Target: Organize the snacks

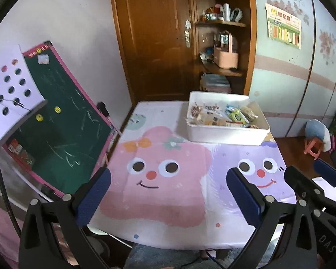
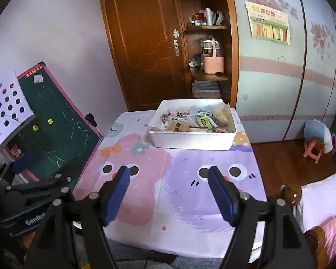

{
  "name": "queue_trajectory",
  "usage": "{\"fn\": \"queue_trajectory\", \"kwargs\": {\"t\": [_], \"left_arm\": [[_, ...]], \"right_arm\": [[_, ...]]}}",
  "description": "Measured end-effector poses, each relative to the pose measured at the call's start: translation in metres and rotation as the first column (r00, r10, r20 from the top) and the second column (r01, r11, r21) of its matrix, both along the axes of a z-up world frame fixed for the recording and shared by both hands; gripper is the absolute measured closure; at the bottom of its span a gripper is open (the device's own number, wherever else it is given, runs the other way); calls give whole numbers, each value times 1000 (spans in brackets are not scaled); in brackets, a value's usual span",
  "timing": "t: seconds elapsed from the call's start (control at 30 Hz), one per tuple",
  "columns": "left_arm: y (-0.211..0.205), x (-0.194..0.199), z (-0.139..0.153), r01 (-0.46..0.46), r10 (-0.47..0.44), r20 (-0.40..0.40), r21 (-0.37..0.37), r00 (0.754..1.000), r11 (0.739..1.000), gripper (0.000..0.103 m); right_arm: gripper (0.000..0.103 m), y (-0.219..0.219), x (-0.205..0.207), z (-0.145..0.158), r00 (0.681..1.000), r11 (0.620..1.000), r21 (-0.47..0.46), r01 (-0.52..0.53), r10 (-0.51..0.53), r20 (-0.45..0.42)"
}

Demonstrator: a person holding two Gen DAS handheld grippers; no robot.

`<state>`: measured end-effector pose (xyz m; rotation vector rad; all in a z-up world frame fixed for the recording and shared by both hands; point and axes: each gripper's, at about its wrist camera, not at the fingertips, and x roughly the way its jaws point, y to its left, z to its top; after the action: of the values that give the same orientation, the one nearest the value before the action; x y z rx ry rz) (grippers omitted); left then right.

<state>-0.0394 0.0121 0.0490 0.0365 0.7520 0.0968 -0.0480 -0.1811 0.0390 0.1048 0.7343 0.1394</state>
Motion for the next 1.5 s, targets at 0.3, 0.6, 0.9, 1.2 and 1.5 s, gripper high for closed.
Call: {"fn": "queue_trajectory", "kwargs": {"t": [0.3,0.6,0.9,1.2,1.5], "left_arm": [[-3,25,-25,22,-28,-114,-47,993,999,1],[-5,30,-28,21,-26,-127,-38,992,999,1],[-3,36,-29,14,-19,-125,-40,992,999,1],[-5,47,-31,32,-37,-146,-40,989,999,1],[-7,49,-33,36,-42,-149,-38,988,999,1]], "right_arm": [[31,-4,15,-20,997,1000,-1,14,-14,-75],[31,-5,26,-26,995,1000,15,14,-13,-97],[31,-4,33,-25,996,1000,-3,17,-18,-89],[31,-9,38,-27,995,999,-8,33,-34,-99],[31,-12,38,-29,994,999,-4,37,-37,-103]]}}
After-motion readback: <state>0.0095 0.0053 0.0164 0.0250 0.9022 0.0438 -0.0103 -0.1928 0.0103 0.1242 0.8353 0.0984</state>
